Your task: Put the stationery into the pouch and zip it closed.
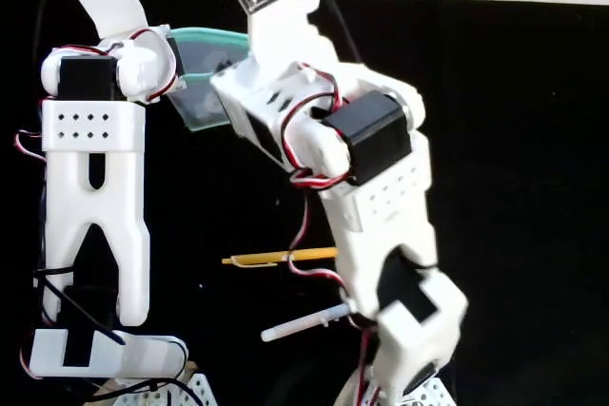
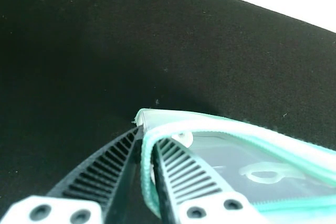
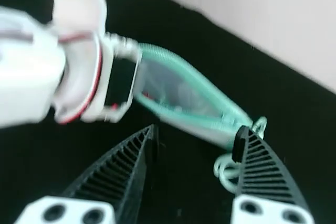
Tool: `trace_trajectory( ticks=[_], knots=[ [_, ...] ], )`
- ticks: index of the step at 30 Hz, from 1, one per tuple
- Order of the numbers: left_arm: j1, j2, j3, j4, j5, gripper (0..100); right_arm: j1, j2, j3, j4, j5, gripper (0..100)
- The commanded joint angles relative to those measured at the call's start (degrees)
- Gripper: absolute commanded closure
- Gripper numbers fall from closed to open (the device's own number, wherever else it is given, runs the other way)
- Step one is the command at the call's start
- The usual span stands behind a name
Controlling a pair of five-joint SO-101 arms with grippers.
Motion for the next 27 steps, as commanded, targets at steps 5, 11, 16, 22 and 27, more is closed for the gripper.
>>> trace_trajectory(
  ticks=[5,11,16,22,27],
  knots=[
    [-0.8,0.7,0.6,-0.5,-0.4,99,-2.9,-16.0,24.7,0.4,6.0,76.1],
    [-0.8,0.7,0.7,-0.5,-0.4,99,-4.4,-22.7,37.1,0.4,10.3,76.1],
    [-0.8,0.7,0.7,-0.5,-0.4,99,-4.4,-26.1,47.9,0.4,15.3,76.1],
    [-0.7,0.7,0.8,-0.5,-0.4,99,-4.4,-28.0,60.3,0.3,21.6,76.1],
    [-0.7,0.7,0.8,-0.5,-0.4,99,-4.4,-28.9,68.9,0.0,26.2,76.1]
  ],
)
